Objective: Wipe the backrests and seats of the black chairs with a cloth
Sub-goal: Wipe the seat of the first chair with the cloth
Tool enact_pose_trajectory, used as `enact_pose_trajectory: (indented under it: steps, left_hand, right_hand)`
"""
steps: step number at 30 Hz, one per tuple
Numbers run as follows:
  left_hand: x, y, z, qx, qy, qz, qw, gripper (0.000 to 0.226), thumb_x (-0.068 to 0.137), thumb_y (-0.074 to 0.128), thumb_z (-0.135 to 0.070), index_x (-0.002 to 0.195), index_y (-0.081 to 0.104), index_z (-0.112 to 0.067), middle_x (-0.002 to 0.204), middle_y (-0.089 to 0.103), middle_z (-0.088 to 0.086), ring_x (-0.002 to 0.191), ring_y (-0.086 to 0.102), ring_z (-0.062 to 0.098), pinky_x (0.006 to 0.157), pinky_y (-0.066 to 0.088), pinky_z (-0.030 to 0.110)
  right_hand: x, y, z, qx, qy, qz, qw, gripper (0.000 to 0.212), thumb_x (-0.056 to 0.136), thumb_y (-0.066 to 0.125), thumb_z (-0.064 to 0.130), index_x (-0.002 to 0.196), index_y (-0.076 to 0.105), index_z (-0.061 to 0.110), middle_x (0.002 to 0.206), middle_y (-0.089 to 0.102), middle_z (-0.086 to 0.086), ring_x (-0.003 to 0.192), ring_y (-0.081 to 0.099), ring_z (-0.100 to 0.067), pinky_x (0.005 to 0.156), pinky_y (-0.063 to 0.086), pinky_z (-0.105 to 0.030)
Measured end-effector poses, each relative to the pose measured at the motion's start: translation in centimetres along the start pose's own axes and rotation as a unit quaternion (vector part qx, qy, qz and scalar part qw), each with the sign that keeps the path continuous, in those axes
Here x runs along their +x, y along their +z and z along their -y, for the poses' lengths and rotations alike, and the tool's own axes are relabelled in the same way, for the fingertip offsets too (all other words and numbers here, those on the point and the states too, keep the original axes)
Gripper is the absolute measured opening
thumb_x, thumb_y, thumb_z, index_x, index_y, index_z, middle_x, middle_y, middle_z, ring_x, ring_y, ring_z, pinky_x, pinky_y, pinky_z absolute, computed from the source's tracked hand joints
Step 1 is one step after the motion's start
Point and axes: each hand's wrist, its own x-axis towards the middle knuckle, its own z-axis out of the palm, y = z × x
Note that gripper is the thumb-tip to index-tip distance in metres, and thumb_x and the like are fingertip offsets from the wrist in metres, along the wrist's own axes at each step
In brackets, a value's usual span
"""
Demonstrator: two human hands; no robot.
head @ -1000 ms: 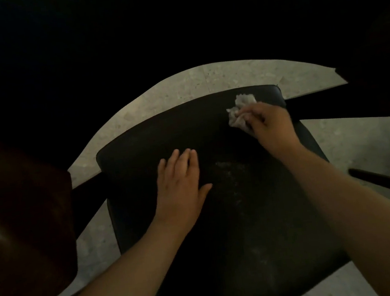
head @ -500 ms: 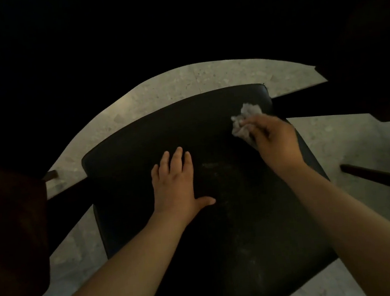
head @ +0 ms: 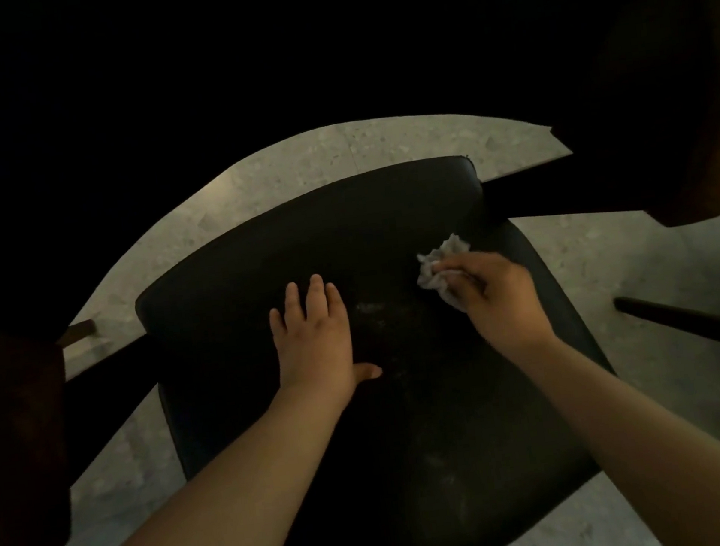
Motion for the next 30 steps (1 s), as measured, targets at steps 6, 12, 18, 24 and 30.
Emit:
enact_pose_trajectory:
  steps: [6, 12, 18, 24, 30]
  left_hand:
    - [0.2, 0.0, -0.3, 0.004, -0.005, 0.004, 1.0, 0.12, 0.073, 0.075, -0.056, 0.155, -0.002, -0.015, 0.162, -0.011, 0.009, 0.148, -0.009, 0.035, 0.12, 0.007, 0.056]
    - [0.1, 0.2, 0.0, 0.002, 0.0, -0.001, 1.0, 0.12, 0.073, 0.074, -0.059, 0.155, -0.003, -0.016, 0.162, -0.011, 0.006, 0.149, -0.01, 0.034, 0.121, 0.005, 0.054]
    - [0.0, 0.3, 0.0, 0.007, 0.0, -0.009, 1.0, 0.12, 0.073, 0.074, -0.059, 0.155, -0.003, -0.016, 0.162, -0.011, 0.006, 0.149, -0.009, 0.034, 0.121, 0.006, 0.054]
    - [0.0, 0.3, -0.2, 0.01, -0.001, -0.009, 1.0, 0.119, 0.073, 0.073, -0.059, 0.155, -0.002, -0.016, 0.162, -0.011, 0.007, 0.149, -0.009, 0.034, 0.121, 0.006, 0.053]
    - [0.0, 0.2, -0.4, 0.015, -0.006, -0.008, 1.0, 0.12, 0.072, 0.074, -0.058, 0.155, -0.002, -0.015, 0.162, -0.01, 0.007, 0.149, -0.008, 0.034, 0.121, 0.007, 0.054]
  right_hand:
    - [4.9, -2.1, -0.8, 0.006, 0.063, -0.097, 0.993, 0.022, 0.099, 0.051, 0.017, 0.114, 0.066, 0.019, 0.115, 0.064, 0.001, 0.105, 0.058, -0.01, 0.088, 0.041, -0.021]
    - [1.1, 0.3, -0.6, 0.019, 0.05, -0.042, 0.998, 0.015, 0.094, 0.057, 0.018, 0.104, 0.065, 0.027, 0.109, 0.061, 0.013, 0.103, 0.056, -0.002, 0.091, 0.044, -0.022]
    - [-0.1, -2.4, -2.0, 0.08, 0.049, -0.099, 0.991, 0.017, 0.097, 0.051, 0.021, 0.106, 0.064, 0.028, 0.114, 0.063, 0.008, 0.107, 0.06, -0.005, 0.096, 0.05, -0.034]
    - [2.4, -2.0, -4.0, 0.076, 0.144, -0.166, 0.973, 0.026, 0.098, 0.053, 0.02, 0.123, 0.062, 0.02, 0.125, 0.061, 0.005, 0.115, 0.056, -0.008, 0.1, 0.043, -0.025]
    - [-1.8, -0.2, -2.2, 0.076, 0.103, -0.091, 0.988, 0.021, 0.095, 0.056, 0.018, 0.109, 0.063, 0.034, 0.114, 0.061, 0.013, 0.106, 0.057, -0.002, 0.097, 0.046, -0.029]
